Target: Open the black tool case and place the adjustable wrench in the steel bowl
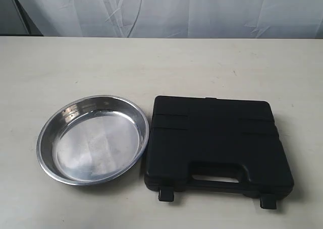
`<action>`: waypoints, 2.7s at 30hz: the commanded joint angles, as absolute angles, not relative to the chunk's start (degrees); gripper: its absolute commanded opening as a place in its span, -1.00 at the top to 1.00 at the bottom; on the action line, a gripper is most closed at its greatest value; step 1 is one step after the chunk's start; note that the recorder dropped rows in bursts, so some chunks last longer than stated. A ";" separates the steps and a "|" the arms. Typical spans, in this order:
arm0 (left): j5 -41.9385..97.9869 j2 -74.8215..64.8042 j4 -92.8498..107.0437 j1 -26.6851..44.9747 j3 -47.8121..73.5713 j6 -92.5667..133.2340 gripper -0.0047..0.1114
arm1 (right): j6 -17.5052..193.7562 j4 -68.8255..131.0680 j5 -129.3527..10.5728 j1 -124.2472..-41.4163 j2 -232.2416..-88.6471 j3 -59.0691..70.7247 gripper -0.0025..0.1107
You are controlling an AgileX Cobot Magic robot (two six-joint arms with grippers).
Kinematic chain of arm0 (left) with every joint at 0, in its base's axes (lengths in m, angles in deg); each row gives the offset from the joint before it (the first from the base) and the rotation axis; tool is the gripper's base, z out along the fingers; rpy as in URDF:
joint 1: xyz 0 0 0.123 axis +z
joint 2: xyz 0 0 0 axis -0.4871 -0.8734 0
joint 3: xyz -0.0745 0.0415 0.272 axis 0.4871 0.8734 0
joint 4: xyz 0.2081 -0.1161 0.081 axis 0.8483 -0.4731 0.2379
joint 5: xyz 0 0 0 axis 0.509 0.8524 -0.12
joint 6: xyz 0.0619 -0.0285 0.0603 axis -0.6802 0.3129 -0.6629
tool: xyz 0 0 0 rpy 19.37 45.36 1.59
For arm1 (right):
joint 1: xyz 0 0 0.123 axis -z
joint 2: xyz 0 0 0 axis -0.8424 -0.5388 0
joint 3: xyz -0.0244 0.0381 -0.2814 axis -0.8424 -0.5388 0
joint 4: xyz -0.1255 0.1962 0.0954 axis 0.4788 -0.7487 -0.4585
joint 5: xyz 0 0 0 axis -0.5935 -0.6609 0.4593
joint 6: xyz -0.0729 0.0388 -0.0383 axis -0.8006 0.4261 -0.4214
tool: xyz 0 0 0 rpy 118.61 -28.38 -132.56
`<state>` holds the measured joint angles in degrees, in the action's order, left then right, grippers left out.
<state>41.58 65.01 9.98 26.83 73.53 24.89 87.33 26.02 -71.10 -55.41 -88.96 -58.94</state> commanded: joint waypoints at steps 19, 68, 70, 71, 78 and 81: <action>41.71 64.80 9.75 26.71 73.57 25.17 0.91 | 87.36 26.27 -70.81 -55.19 -88.65 -59.07 0.97; 41.71 64.80 9.75 26.71 73.57 25.17 0.91 | 63.36 16.04 -116.95 -55.60 -153.85 4.37 0.97; 41.71 64.80 9.75 26.71 73.57 25.17 0.91 | 63.36 15.92 -124.53 -58.21 -159.75 7.43 0.97; 41.71 64.80 9.75 26.71 73.57 25.17 0.91 | 63.36 16.04 -125.52 -63.48 -163.56 7.21 0.97; 41.71 64.80 9.75 26.71 73.57 25.17 0.91 | 63.36 25.08 -118.62 -94.99 -170.33 -6.42 0.97; 41.71 64.80 9.75 26.71 73.57 25.17 0.91 | 63.36 24.46 -113.95 -98.11 -172.61 -9.34 0.90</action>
